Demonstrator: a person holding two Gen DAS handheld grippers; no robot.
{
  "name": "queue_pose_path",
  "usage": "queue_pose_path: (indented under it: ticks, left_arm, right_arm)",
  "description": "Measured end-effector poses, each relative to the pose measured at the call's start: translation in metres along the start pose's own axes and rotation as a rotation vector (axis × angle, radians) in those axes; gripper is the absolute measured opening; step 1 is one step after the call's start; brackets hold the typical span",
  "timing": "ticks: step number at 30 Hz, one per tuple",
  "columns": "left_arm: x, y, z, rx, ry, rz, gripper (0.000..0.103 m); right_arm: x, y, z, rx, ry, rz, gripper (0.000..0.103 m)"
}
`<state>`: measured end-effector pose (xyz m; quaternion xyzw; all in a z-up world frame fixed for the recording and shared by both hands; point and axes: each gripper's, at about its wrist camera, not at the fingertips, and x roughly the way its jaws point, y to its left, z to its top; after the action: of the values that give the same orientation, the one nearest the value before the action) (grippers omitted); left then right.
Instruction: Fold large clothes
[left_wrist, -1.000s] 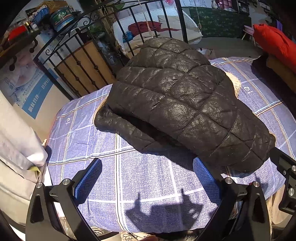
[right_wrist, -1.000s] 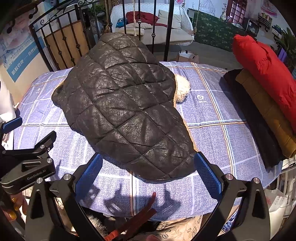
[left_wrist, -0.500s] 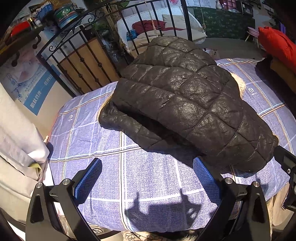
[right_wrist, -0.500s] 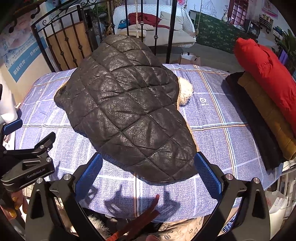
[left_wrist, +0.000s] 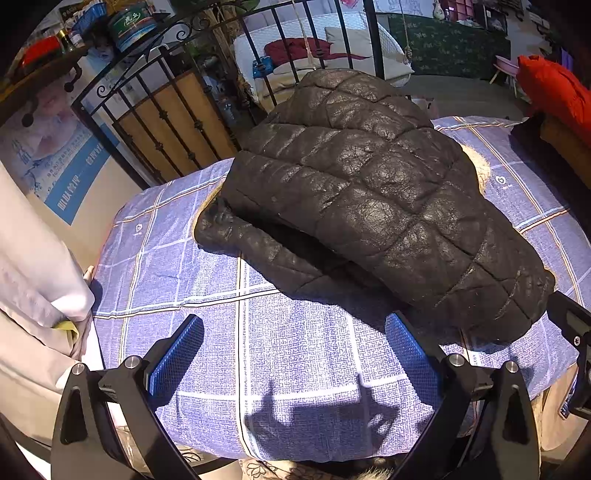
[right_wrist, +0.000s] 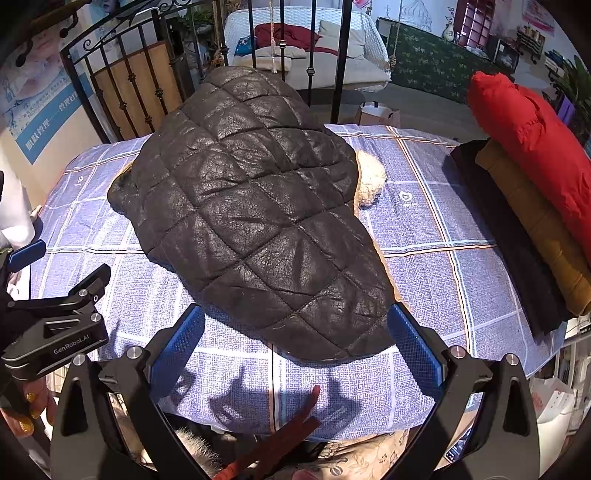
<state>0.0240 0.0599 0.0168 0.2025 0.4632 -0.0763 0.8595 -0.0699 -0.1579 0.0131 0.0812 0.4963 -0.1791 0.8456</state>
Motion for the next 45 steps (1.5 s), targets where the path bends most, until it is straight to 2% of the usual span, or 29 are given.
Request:
queue_pose_path:
  ticks: [45]
  left_arm:
    - [0.0076,0.0054,-0.0053,-0.021,0.010,0.000,0.097]
  right_arm:
    - [0.0000,0.0054,-0.0034,-0.034,-0.026,0.015,0.098]
